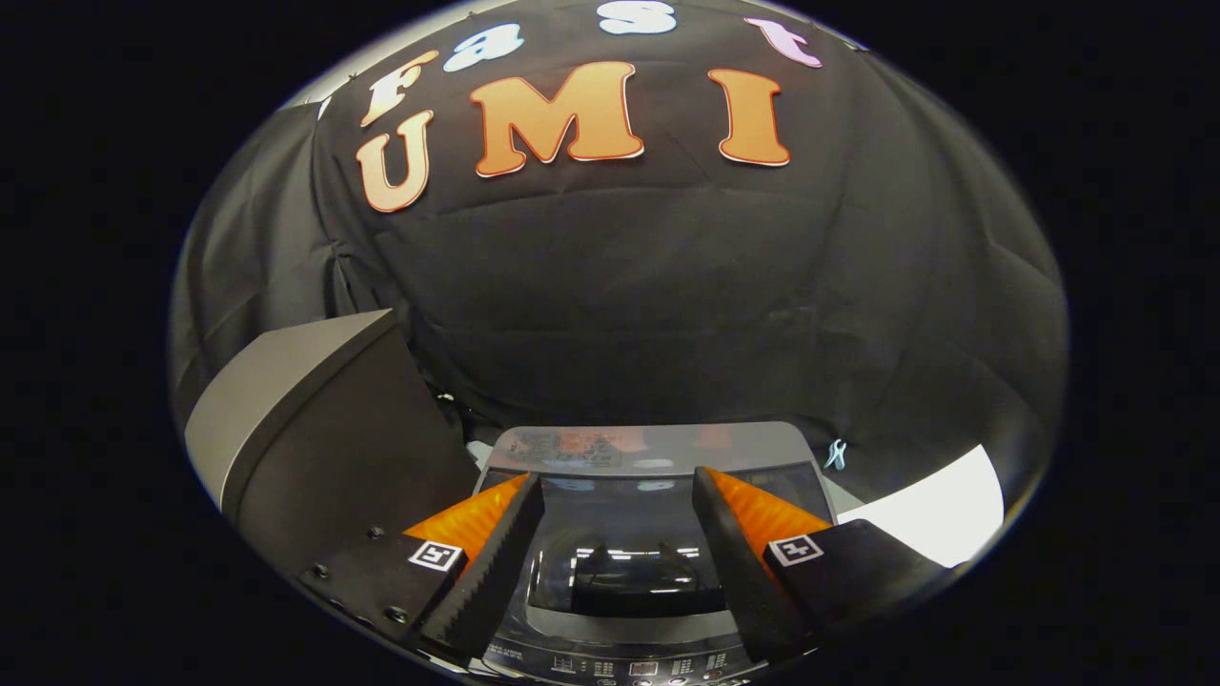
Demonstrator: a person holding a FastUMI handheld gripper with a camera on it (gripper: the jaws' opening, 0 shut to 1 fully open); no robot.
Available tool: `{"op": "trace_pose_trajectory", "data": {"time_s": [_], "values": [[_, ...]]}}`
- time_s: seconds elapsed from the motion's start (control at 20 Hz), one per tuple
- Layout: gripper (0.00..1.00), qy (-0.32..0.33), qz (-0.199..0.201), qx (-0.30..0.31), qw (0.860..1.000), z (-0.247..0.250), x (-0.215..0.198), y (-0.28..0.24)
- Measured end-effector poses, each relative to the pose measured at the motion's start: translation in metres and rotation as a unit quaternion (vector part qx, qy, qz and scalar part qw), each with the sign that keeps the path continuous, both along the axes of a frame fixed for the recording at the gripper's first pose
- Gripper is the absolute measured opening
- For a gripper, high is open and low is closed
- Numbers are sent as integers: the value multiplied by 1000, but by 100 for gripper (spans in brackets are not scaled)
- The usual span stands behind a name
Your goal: Put the clothes into the washing machine and then close the washing machine lid.
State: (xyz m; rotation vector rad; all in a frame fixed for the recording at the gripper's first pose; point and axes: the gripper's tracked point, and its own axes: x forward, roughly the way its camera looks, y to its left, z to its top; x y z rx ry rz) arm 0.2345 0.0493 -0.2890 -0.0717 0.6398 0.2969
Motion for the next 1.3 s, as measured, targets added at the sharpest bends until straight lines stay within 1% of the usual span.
{"op": "trace_pose_trajectory", "data": {"time_s": [0.1, 0.25, 0.5, 0.7, 0.95, 1.2, 1.3], "values": [[100, -15, 5, 1, 1000, 12, 2, 1], [100, -41, 6, 26, 999, 44, 4, 7], [99, -106, -1, 71, 992, 120, 9, 6], [98, -155, 4, 83, 984, 177, 5, -5], [98, -201, -2, 94, 975, 242, -21, -29], [98, -237, -21, 80, 968, 279, -60, -65], [98, -241, -27, 80, 967, 287, -76, -74]]}}
